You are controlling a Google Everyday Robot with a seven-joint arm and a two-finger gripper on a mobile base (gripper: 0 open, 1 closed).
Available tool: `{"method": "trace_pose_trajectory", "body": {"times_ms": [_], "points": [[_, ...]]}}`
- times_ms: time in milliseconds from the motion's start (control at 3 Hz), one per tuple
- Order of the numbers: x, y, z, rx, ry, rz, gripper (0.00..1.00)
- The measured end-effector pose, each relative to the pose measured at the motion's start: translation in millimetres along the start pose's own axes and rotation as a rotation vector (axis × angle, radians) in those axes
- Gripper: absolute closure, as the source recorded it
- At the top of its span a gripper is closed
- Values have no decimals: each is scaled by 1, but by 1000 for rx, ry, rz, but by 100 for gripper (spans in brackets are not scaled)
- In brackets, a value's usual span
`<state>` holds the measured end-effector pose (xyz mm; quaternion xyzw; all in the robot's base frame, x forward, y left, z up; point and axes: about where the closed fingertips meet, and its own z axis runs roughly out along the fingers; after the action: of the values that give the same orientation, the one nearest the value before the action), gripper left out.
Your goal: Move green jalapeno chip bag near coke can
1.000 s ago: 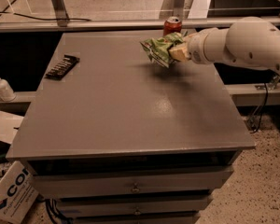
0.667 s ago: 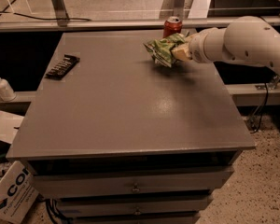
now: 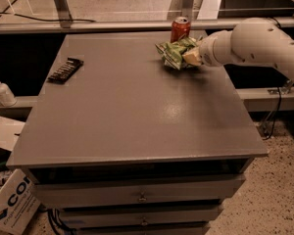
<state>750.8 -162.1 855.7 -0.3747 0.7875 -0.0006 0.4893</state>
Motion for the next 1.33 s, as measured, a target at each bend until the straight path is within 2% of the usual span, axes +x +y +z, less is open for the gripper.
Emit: {"method": "trace_pose_trajectory", "body": {"times_ms": [1000,1333], "points": [[12,-3,1,5,-14,38,14],[13,-3,0,7,-16,41,0]]}}
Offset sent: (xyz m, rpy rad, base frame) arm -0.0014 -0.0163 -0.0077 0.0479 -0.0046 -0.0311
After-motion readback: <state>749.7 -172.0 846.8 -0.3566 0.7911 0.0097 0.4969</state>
